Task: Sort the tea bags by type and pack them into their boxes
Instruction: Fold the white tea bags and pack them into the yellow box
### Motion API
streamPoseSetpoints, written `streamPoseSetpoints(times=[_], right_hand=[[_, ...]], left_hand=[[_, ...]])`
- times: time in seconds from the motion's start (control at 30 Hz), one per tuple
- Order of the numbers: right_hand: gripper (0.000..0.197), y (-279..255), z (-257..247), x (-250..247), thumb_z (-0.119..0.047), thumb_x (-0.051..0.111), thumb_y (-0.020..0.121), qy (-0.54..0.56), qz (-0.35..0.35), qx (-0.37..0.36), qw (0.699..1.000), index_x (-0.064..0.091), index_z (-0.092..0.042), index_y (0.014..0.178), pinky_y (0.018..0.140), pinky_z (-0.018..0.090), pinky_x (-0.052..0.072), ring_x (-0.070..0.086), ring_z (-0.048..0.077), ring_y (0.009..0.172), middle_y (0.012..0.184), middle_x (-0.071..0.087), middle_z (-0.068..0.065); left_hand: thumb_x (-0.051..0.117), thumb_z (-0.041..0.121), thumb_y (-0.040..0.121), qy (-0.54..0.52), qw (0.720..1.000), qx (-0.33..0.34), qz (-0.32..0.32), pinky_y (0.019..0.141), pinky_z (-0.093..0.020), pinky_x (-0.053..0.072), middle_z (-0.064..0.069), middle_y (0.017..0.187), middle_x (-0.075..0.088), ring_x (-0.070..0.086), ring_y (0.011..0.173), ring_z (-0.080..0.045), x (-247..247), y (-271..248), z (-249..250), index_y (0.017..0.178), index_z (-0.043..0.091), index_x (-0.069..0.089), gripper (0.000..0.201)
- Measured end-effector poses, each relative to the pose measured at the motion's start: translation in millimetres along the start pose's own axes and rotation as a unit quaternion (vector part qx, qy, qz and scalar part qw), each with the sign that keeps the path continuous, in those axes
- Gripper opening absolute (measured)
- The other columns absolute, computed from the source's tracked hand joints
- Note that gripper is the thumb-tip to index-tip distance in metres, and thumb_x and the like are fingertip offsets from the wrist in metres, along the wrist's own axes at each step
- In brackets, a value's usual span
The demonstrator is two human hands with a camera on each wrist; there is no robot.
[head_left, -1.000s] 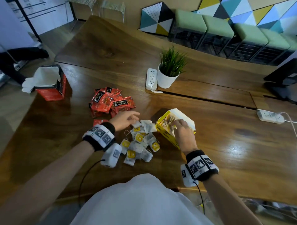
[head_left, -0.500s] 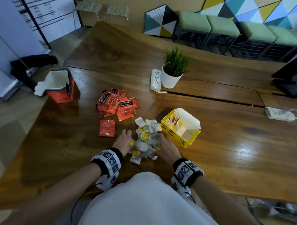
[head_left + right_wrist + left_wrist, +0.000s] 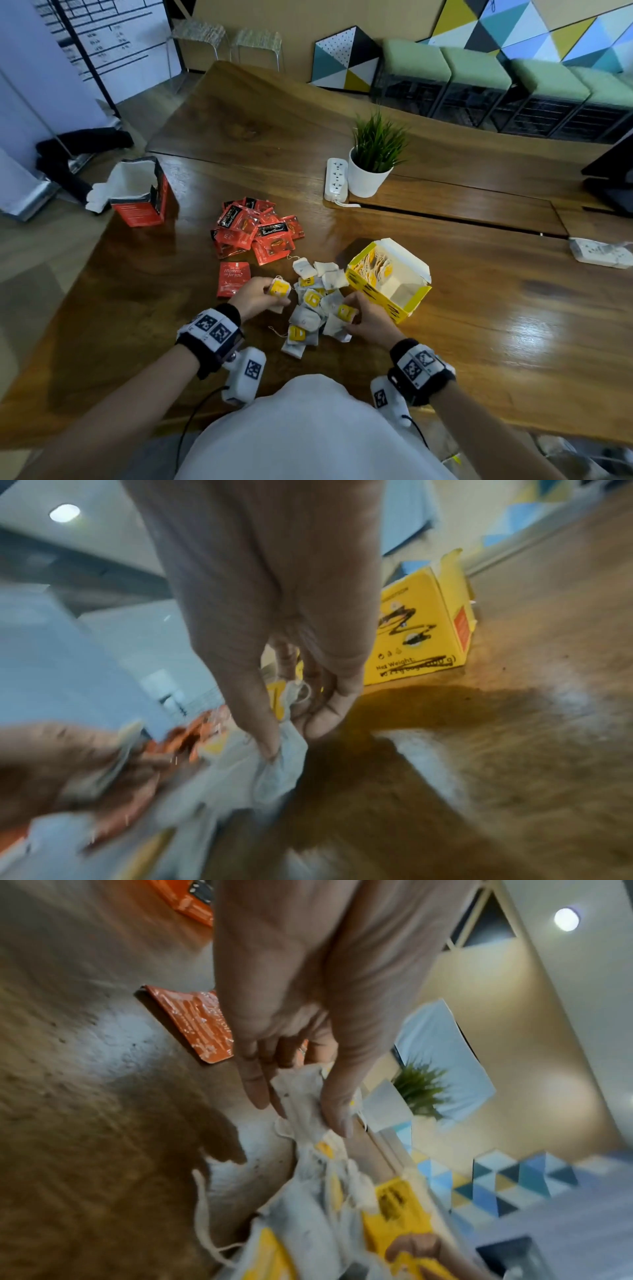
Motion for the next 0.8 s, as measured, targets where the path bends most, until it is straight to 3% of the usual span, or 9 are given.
streamPoseSetpoints(times=[0.1, 0.17, 0.3, 0.4, 0.47, 0.53, 0.63, 0.73, 0.8], right_hand=[[0.025, -0.3, -9.2, -17.7, -0.004, 0.068, 0.079, 0.093, -0.012, 0.005, 0.996, 0.054, -0.017, 0.096, 0.062, 0.014, 0.042, 0.054, 0.013, 0.078, 0.082, 0.056, -0.006], [0.024, 0.1, -25.2, -30.4, 0.002, 0.068, 0.078, 0.163, -0.014, -0.024, 0.986, 0.057, -0.014, 0.093, 0.066, 0.017, 0.047, 0.057, 0.014, 0.079, 0.083, 0.059, 0.000], [0.023, 3.1, -59.0, -54.6, 0.003, 0.070, 0.076, 0.258, 0.028, -0.066, 0.963, 0.061, -0.015, 0.088, 0.081, 0.032, 0.050, 0.059, 0.016, 0.087, 0.094, 0.064, 0.013], [0.020, 4.8, -82.3, -61.8, 0.002, 0.068, 0.078, 0.288, 0.038, -0.098, 0.952, 0.061, -0.016, 0.082, 0.072, 0.021, 0.048, 0.058, 0.009, 0.080, 0.085, 0.065, 0.006], [0.018, 6.8, -93.4, -60.5, 0.000, 0.070, 0.078, 0.281, 0.042, -0.110, 0.953, 0.062, -0.016, 0.081, 0.067, 0.017, 0.046, 0.057, 0.002, 0.073, 0.081, 0.065, 0.000], [0.018, 9.0, -100.9, -54.5, 0.001, 0.070, 0.077, 0.251, 0.040, -0.124, 0.959, 0.061, -0.014, 0.081, 0.067, 0.016, 0.045, 0.056, -0.003, 0.069, 0.078, 0.064, -0.003], [0.025, 9.9, -106.1, -43.8, 0.005, 0.067, 0.077, 0.204, 0.022, -0.143, 0.968, 0.059, -0.018, 0.080, 0.073, 0.013, 0.045, 0.056, -0.007, 0.071, 0.079, 0.062, -0.007], [0.026, 9.8, -109.4, -36.5, 0.010, 0.056, 0.081, 0.184, -0.022, -0.154, 0.971, 0.056, -0.013, 0.093, 0.078, 0.012, 0.043, 0.055, -0.007, 0.083, 0.090, 0.059, -0.009], [0.020, 9.6, -111.2, -34.4, 0.002, 0.054, 0.087, 0.211, -0.045, -0.143, 0.966, 0.052, -0.009, 0.104, 0.081, 0.012, 0.043, 0.055, 0.000, 0.092, 0.098, 0.056, -0.006]], left_hand=[[0.060, -0.002, 0.084, -0.158, 0.987, -0.010, -0.027, 0.062, -0.016, 0.055, -0.006, 0.094, 0.067, 0.069, 0.071, -0.009, -0.8, -2.8, 12.7, 0.096, 0.010, 0.057, 0.017], [0.059, -0.002, 0.085, -0.177, 0.983, -0.011, -0.040, 0.057, -0.013, 0.053, -0.007, 0.094, 0.067, 0.069, 0.064, -0.004, -0.8, -5.4, 21.6, 0.100, 0.009, 0.054, 0.019], [0.053, 0.017, 0.093, -0.221, 0.970, -0.037, -0.093, 0.068, -0.022, 0.056, -0.010, 0.096, 0.067, 0.069, 0.074, -0.009, 10.0, -9.5, 28.4, 0.108, 0.008, 0.055, 0.018], [0.035, 0.045, 0.096, -0.313, 0.931, -0.080, -0.169, 0.079, -0.030, 0.055, -0.017, 0.109, 0.065, 0.066, 0.092, -0.021, 25.5, -19.5, 34.9, 0.110, 0.010, 0.057, 0.044], [0.026, 0.054, 0.094, -0.350, 0.909, -0.086, -0.212, 0.083, -0.032, 0.054, -0.018, 0.114, 0.064, 0.064, 0.098, -0.024, 33.3, -24.2, 41.2, 0.117, 0.009, 0.055, 0.058], [0.030, 0.050, 0.095, -0.369, 0.899, -0.087, -0.217, 0.080, -0.032, 0.056, -0.016, 0.110, 0.066, 0.066, 0.095, -0.023, 35.5, -27.3, 46.9, 0.120, 0.007, 0.054, 0.054], [0.042, 0.026, 0.097, -0.371, 0.903, -0.077, -0.201, 0.074, -0.028, 0.057, -0.010, 0.094, 0.072, 0.070, 0.082, -0.017, 34.6, -29.2, 51.1, 0.113, 0.006, 0.057, 0.030], [0.045, 0.011, 0.095, -0.360, 0.910, -0.058, -0.196, 0.074, -0.027, 0.057, -0.004, 0.088, 0.072, 0.070, 0.079, -0.014, 32.3, -30.3, 50.7, 0.111, 0.009, 0.058, 0.020], [0.047, 0.004, 0.093, -0.332, 0.923, -0.040, -0.188, 0.076, -0.027, 0.057, -0.006, 0.096, 0.069, 0.068, 0.084, -0.015, 30.9, -30.4, 51.6, 0.112, 0.012, 0.056, 0.023]])
Point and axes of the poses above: each hand's wrist, its own y-axis towards the middle knuckle, its own x-axis out of the palm, z = x × y, the point moved 8 cm from there along y, towards the middle knuckle
